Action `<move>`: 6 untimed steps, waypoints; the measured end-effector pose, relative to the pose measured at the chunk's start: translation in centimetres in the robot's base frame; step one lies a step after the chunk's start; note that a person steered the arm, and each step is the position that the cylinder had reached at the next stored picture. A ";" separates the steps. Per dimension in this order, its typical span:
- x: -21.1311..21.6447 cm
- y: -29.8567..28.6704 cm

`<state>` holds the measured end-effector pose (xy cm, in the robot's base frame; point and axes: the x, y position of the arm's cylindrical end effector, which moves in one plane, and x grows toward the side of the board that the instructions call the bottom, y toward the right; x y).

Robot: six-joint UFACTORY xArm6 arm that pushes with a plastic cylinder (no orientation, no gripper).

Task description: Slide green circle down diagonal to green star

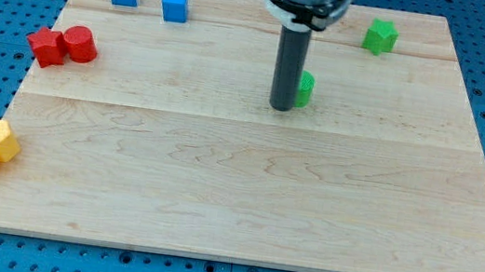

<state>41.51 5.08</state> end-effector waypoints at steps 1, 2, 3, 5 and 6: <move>-4.8 3.6; -11.4 3.6; -6.0 0.5; -12.9 -3.5; -15.8 -4.1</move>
